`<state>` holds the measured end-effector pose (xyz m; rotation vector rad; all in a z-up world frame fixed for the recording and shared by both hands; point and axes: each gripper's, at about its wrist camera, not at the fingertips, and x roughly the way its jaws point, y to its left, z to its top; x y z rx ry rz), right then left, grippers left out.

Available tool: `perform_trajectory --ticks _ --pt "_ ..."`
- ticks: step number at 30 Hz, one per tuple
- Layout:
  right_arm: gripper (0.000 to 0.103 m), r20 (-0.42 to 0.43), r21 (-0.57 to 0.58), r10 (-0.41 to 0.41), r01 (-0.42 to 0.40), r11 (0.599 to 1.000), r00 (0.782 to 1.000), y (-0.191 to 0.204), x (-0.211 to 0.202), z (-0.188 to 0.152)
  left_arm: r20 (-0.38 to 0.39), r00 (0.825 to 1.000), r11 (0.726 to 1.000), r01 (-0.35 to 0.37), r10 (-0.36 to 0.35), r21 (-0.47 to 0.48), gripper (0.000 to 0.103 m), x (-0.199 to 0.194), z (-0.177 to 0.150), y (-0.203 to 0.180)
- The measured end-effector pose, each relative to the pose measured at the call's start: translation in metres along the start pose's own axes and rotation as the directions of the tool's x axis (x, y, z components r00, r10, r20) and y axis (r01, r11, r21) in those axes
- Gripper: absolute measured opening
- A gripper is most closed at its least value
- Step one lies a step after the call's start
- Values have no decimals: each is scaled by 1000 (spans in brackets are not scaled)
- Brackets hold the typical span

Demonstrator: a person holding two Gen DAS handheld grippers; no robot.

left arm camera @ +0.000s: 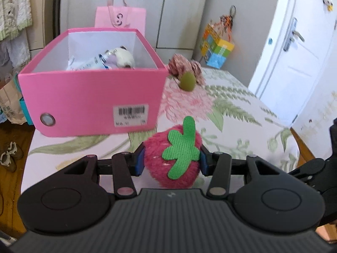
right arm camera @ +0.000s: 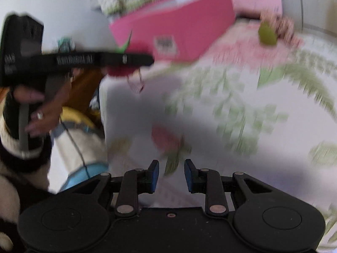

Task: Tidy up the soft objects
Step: 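Lift the strawberry plush with the left gripper while the right gripper lifts the white packet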

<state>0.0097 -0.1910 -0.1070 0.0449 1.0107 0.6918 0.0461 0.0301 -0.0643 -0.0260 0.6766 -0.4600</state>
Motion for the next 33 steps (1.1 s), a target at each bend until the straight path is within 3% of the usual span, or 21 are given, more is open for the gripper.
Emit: perform_trajectory --ticks 8,18,21,25,29,31,33 --pt "33 -163 60 30 -21 998 986 5 30 -32 -99 995 999 28 -25 27 47 3 -30 -13" --pt "50 -224 162 71 -35 986 972 -2 52 -43 -110 993 999 36 -34 18 47 -2 -45 -10" --pt "52 -238 155 52 -14 988 970 1 61 -46 -109 993 999 38 -37 11 47 -3 -46 -9" --pt "63 -247 210 74 -21 978 966 0 78 -52 -120 992 999 41 -40 6 47 -1 -50 -7" --pt "63 -279 235 66 2 972 958 2 100 -57 -121 992 999 44 -43 3 47 -2 -53 -7" --pt "49 -275 206 32 26 978 961 6 102 -57 -115 992 999 45 -44 7 47 -5 -54 -7" --pt "47 -261 177 37 10 984 965 9 96 -55 -113 993 999 41 -39 18 47 -9 -55 -7"
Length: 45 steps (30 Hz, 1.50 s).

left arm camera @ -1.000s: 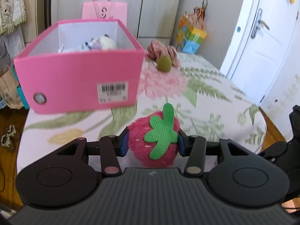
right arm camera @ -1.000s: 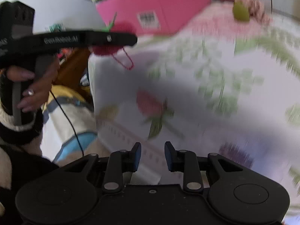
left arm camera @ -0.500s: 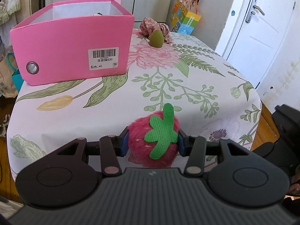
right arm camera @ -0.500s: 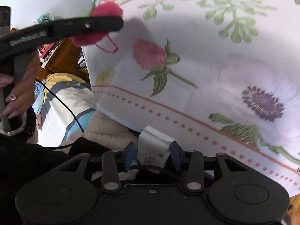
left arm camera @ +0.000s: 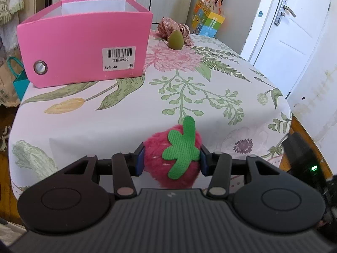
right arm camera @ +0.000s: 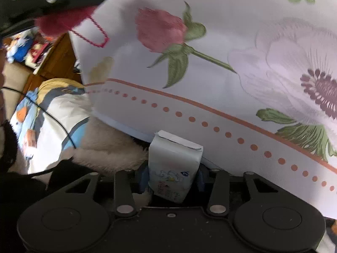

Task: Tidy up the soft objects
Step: 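Lift the strawberry plush with the left gripper while the right gripper lifts the white packet, then carry the strawberry plush with the left gripper while the right gripper carries the packet over the shoebox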

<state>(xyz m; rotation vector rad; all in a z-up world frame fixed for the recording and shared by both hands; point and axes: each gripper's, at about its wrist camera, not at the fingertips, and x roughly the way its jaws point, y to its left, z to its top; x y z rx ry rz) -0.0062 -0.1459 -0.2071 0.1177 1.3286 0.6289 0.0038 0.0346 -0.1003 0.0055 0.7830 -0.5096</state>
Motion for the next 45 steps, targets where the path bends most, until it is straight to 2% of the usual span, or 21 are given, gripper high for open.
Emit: perform_trajectory --ticks 5,9,16,24,27,33,37,42,45 --pt "47 51 -125 -32 38 991 998 23 -38 -4 -14 1000 998 4 -4 55 47 -13 0 -4" --pt "47 133 -209 -67 94 973 989 42 -71 -1 -8 1000 995 18 -17 99 47 -27 4 -9" --pt "47 294 -292 -105 194 937 950 58 -119 30 23 1000 987 1 -4 163 47 -45 23 -12" --pt "47 419 -326 -106 259 909 902 71 -145 65 55 998 981 -48 39 188 47 -63 61 2" --pt "47 463 -344 -95 278 897 881 79 -156 77 94 995 980 -60 43 188 47 -75 78 11" --pt "47 530 -413 -29 288 864 847 100 -172 116 170 984 980 -92 62 176 47 -89 114 32" --pt "47 552 -444 16 278 852 834 114 -178 151 209 975 983 -106 73 149 47 -88 141 49" --pt "47 584 -438 44 269 858 810 114 -181 198 252 961 979 -152 114 137 48 -81 172 71" --pt "47 588 -418 51 250 873 808 106 -178 228 251 956 973 -189 151 133 48 -69 191 88"
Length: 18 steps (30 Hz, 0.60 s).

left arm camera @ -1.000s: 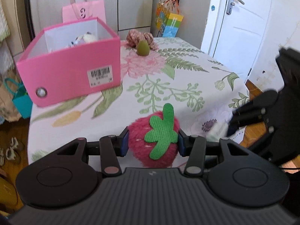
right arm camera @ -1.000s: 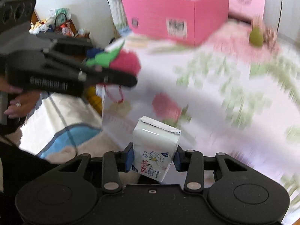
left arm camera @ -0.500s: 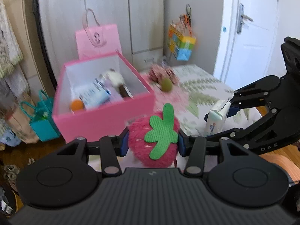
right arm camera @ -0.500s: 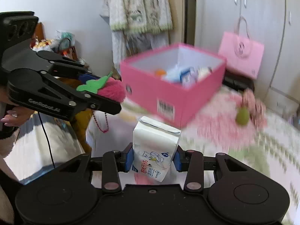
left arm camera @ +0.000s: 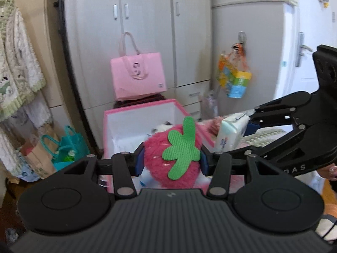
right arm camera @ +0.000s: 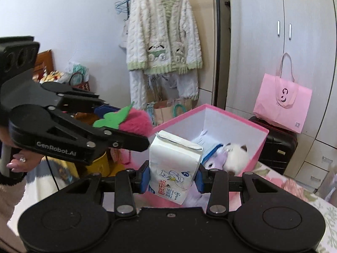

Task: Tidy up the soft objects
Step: 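Carry the strawberry plush with the left gripper while the right gripper carries the packet over the shoebox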

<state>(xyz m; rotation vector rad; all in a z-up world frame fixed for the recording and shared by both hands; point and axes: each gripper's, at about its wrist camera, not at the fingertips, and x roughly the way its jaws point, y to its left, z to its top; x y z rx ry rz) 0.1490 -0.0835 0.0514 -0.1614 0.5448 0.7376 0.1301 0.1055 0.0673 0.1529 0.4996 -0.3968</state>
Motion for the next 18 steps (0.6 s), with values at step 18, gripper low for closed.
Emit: perform_trajectory --ticks 18 --pt "47 -159 127 49 -29 991 986 -100 141 23 -136 989 993 -76 63 -95 49 132 20 44"
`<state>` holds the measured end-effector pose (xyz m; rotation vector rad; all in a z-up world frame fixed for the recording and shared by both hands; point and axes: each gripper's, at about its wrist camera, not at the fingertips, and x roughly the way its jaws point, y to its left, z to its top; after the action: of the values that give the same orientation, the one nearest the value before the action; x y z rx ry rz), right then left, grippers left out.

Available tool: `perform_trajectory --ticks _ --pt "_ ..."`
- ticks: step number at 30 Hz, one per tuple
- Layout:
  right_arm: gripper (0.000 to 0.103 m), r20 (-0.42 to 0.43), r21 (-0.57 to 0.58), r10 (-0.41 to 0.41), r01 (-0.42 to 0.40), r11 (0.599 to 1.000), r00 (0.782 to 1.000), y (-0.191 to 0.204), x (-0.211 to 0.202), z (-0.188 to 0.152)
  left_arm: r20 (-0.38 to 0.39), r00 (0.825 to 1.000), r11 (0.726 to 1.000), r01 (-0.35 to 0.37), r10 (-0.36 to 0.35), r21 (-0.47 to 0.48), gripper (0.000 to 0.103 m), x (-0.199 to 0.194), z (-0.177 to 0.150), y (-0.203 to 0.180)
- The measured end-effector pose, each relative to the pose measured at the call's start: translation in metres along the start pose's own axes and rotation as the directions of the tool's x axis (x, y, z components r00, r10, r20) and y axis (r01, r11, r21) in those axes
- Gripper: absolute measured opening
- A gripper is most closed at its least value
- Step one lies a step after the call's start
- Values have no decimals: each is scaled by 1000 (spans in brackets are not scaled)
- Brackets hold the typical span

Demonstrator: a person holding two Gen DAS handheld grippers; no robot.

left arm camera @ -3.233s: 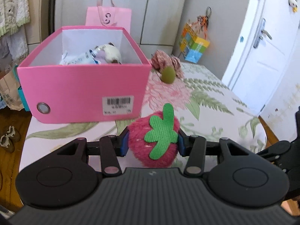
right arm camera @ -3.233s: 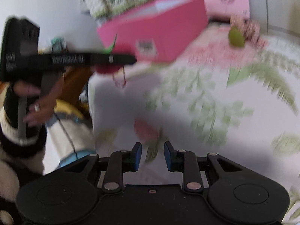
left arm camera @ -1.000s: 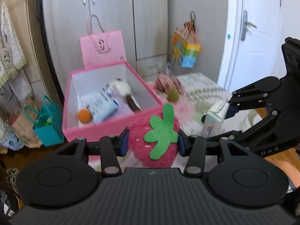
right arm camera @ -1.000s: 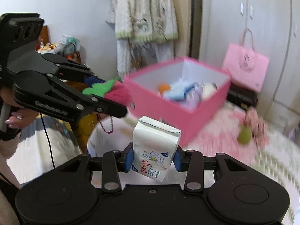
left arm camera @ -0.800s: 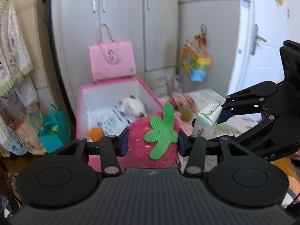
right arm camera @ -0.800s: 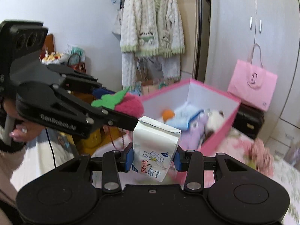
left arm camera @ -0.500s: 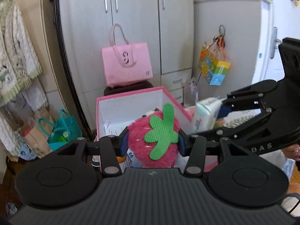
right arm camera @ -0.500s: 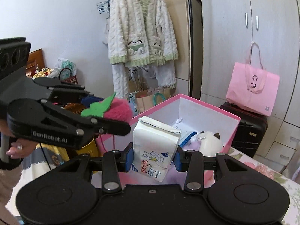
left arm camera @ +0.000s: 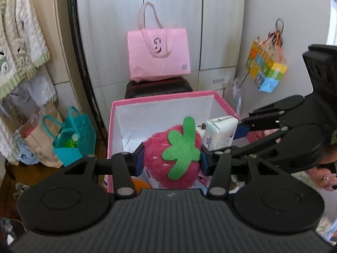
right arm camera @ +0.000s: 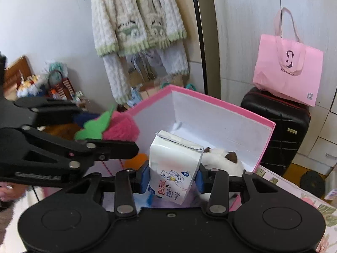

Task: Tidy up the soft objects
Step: 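Carry the strawberry plush with the left gripper while the right gripper carries the packet over the shoebox, then open the left gripper to drop the plush while the right gripper drops the packet into the box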

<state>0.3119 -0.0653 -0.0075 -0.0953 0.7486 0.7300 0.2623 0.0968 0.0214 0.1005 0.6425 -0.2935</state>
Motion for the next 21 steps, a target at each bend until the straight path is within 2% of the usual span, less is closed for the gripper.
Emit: perform_trajectory --ticks 2,4,6,7,13,21 --pt "48 -5 1 -5 5 1000 1000 -2 6 1 -13 1000 1000 1 -1 -11 50 3 1 1" --pt "52 -4 -18 -19 19 1000 1000 -3 9 2 -3 999 999 -32 32 -6 56 4 0 0" --pt "59 9 -28 -33 33 999 999 -5 5 3 17 998 998 -60 61 -6 69 0 0 1" --pt "63 24 -24 -36 37 999 999 -5 0 2 24 998 998 -63 63 -15 69 -4 -1 2" --pt "63 124 -1 -39 39 999 992 -11 -49 -7 -1 1000 997 -27 27 -69 71 -27 -4 3" --pt "63 181 10 -105 104 994 978 -8 -134 -41 24 999 999 28 -29 34 76 -79 -17 -35"
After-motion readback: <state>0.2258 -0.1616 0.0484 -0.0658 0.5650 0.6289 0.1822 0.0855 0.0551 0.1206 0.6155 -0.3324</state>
